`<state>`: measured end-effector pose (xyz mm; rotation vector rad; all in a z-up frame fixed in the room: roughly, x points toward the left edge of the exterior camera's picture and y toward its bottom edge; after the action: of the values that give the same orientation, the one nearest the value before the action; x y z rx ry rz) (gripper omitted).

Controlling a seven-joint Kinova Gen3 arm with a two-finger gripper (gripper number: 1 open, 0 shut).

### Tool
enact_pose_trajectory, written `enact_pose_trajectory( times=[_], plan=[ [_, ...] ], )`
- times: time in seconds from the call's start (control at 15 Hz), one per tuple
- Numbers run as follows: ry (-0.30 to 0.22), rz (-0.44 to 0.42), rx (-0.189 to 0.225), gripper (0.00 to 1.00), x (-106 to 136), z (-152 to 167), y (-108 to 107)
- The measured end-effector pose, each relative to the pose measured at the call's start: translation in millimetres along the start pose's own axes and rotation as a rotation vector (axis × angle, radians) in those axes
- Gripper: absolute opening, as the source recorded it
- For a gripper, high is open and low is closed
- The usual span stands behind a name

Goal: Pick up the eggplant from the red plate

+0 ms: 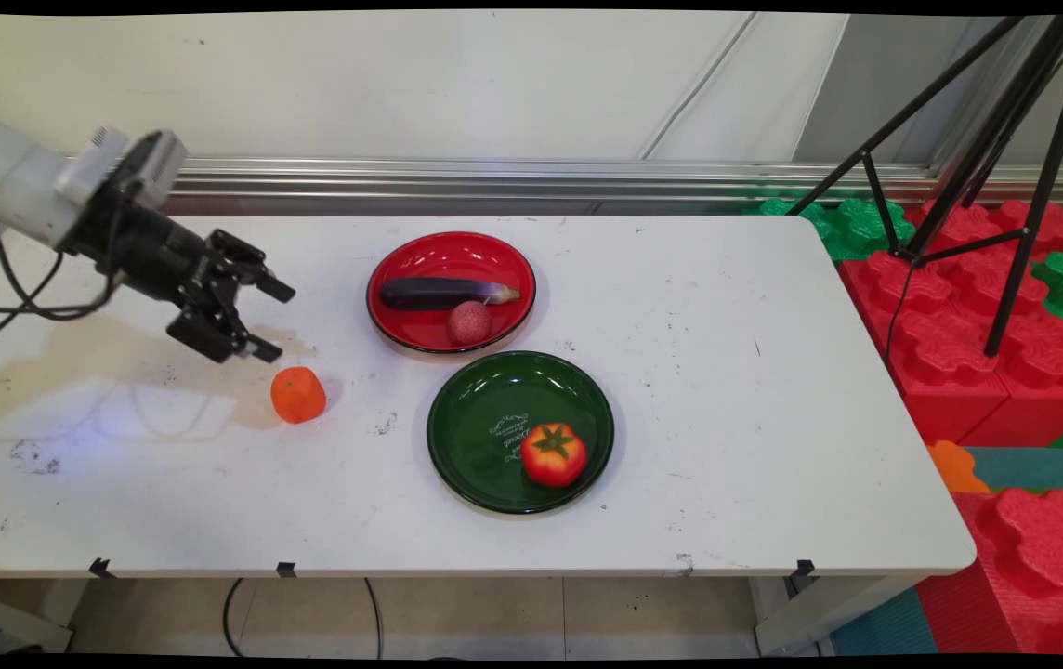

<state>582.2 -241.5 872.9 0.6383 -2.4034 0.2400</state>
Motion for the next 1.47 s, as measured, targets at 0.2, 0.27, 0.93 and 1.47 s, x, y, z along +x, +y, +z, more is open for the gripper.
enact_pose_trajectory(
  times=[0.2, 0.27, 0.93, 1.47],
  plan=[
    [0.046, -0.006, 0.003, 1.00, 6.2, -21.6, 4.6],
    [0.059, -0.008, 0.003, 1.00, 7.9, -27.7, 6.0],
    [0.131, -0.035, 0.011, 1.00, 19.2, -61.8, 14.7],
    [0.154, -0.029, 0.070, 1.00, 45.8, -45.5, -11.9]
  ],
)
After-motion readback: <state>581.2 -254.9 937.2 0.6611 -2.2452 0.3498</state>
